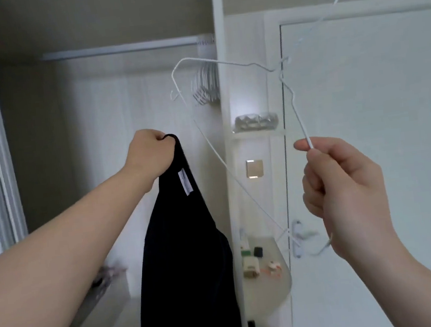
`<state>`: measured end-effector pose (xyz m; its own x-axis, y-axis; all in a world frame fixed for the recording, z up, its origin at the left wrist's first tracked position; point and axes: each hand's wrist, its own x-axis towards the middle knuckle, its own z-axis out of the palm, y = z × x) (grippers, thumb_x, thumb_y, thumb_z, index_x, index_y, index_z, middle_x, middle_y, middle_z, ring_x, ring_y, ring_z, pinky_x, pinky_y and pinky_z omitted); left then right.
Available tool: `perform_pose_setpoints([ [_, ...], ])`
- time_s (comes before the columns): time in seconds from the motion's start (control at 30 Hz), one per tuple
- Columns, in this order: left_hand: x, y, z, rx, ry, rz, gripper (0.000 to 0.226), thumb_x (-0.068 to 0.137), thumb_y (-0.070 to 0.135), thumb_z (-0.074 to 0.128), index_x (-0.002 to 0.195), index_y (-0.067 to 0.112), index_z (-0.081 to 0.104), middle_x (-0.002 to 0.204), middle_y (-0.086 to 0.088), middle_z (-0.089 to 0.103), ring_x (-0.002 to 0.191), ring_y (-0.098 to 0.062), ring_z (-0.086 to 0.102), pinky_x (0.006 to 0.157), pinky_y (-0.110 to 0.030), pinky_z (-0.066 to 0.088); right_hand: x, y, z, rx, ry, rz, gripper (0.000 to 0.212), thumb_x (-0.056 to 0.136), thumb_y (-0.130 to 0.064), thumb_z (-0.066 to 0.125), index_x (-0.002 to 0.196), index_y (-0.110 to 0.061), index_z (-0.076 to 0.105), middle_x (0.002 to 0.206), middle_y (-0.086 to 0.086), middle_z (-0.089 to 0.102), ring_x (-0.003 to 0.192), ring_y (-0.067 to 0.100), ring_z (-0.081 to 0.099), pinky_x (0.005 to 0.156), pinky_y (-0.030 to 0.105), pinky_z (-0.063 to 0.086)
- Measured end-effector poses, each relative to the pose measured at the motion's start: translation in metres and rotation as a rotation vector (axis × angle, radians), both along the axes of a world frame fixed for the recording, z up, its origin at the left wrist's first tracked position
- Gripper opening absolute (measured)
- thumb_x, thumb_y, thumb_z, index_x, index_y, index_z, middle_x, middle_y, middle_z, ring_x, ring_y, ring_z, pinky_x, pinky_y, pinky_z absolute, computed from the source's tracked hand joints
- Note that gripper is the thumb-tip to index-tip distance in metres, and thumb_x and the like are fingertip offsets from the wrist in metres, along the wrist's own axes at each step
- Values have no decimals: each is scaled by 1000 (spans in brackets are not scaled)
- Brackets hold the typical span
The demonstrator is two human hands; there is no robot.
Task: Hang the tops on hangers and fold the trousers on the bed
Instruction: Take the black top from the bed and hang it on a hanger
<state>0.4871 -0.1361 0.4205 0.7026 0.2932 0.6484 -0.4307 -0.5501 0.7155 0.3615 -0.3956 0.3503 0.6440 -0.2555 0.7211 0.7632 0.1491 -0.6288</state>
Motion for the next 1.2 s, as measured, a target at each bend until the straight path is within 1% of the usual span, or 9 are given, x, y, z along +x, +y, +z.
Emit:
perform_pose_setpoints([
  [0.1, -32, -20, -34, 1, 62, 47, 24, 85, 14, 51, 63, 4, 50, 57, -3, 35, 41, -13, 25, 35, -20, 20, -38, -33, -33, 75, 27, 21, 21, 92, -14, 49, 88, -20, 69, 52, -4, 33, 41, 12, 24, 44, 16, 25],
  [0.3, -89, -54, -105, -71, 256, -32, 23, 87, 14, 56, 67, 14, 68, 45, 14, 54, 39, -3, 49, 41, -15, 40, -82, -67, -93, -41, 135, 115, 12, 93, -23, 54, 103, -21, 59, 54, 8, 42, 39, 18, 32, 41, 19, 32],
  [0.37, -106, -63, -133, -101, 320, -47, 21, 87, 14, 58, 71, 16, 71, 52, 10, 62, 47, -7, 58, 51, -19, 47, -86, -76, -105, -2, 250, 191, 15, 97, -26, 54, 100, -17, 65, 51, 4, 38, 37, 15, 27, 40, 19, 26],
  [0.47, -128, -76, -175, -138, 405, -43, 16, 87, 14, 60, 77, 17, 71, 66, 1, 68, 60, -16, 63, 64, -27, 52, -97, -95, -135, 21, 399, 226, 30, 106, -23, 47, 92, -15, 72, 50, -3, 28, 39, 11, 19, 43, 17, 17],
  [0.6, -151, -91, -223, -104, 496, -10, 9, 86, 18, 61, 81, 20, 69, 75, 4, 69, 65, -10, 64, 55, -20, 46, -135, -121, -183, -98, 427, 279, 31, 99, -33, 51, 92, -12, 73, 51, -6, 25, 42, 11, 19, 45, 17, 19],
  [0.77, -180, -104, -270, -41, 646, -36, 17, 87, 23, 63, 90, 8, 68, 75, -6, 65, 64, -20, 61, 58, -28, 45, -197, -136, -245, -288, 550, 238, 43, 89, -52, 64, 92, -10, 73, 51, -5, 27, 43, 13, 22, 45, 16, 21],
  [0.9, -203, -122, -291, -54, 702, -135, 11, 90, 19, 61, 84, 13, 68, 71, -7, 68, 52, -17, 65, 43, -24, 48, -232, -135, -276, -386, 627, 161, 39, 89, -47, 55, 93, -15, 75, 47, -4, 31, 43, 11, 27, 43, 15, 26],
  [1.03, -226, -136, -298, -22, 678, -216, 11, 92, 14, 61, 84, 13, 68, 66, -8, 69, 48, -14, 67, 41, -24, 49, -249, -139, -284, -464, 697, 125, 27, 100, -37, 55, 92, -23, 76, 48, -3, 33, 44, 10, 29, 45, 16, 28],
  [1.2, -256, -159, -295, 198, 646, -349, 14, 92, 13, 63, 80, 21, 65, 64, -2, 70, 49, -18, 67, 41, -29, 53, -251, -138, -283, -542, 749, 147, 29, 103, -26, 52, 88, -29, 76, 48, -7, 34, 46, 10, 30, 46, 20, 28],
])
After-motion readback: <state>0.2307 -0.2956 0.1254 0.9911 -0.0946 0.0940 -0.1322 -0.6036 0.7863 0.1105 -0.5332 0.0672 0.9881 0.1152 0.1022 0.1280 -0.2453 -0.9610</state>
